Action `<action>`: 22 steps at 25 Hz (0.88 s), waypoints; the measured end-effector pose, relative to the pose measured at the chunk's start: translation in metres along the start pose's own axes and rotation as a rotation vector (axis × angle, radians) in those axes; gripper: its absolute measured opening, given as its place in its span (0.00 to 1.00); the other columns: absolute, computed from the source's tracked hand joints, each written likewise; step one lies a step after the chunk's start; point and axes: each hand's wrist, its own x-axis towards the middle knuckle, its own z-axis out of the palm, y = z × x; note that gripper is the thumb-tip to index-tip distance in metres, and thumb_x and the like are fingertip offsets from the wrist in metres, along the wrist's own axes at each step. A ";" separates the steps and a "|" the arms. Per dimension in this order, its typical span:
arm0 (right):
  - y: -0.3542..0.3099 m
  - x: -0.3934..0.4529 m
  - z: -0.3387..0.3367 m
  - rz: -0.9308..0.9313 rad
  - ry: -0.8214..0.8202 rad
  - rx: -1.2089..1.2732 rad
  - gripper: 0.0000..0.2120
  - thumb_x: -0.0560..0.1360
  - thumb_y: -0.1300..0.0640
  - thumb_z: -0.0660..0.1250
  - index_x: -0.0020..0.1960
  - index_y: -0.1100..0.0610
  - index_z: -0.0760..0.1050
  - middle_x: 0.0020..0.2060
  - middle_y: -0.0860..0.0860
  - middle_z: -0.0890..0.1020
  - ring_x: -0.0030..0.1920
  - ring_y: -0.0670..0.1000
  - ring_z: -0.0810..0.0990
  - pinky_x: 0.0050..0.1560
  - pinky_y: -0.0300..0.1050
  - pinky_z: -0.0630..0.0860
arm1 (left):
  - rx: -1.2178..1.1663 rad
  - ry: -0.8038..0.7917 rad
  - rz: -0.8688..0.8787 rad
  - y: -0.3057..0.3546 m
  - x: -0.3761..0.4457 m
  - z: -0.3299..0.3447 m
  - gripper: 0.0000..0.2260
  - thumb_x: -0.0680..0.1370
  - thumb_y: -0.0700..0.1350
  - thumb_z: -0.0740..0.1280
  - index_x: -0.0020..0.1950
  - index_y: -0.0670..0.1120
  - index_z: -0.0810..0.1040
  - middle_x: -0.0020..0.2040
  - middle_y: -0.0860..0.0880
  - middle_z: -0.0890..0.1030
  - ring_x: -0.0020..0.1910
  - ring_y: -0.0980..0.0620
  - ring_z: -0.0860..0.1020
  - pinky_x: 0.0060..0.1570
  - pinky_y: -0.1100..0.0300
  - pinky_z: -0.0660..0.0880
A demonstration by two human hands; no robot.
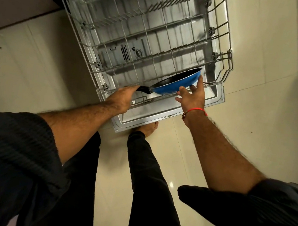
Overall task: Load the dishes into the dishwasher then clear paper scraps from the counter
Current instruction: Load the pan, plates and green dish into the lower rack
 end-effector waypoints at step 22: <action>0.015 -0.153 0.000 -0.506 -0.149 -0.711 0.23 0.78 0.63 0.65 0.72 0.54 0.69 0.69 0.56 0.72 0.66 0.56 0.73 0.71 0.46 0.66 | -0.046 0.179 0.152 -0.068 -0.187 -0.019 0.21 0.80 0.38 0.64 0.73 0.46 0.72 0.72 0.45 0.73 0.71 0.46 0.72 0.71 0.56 0.65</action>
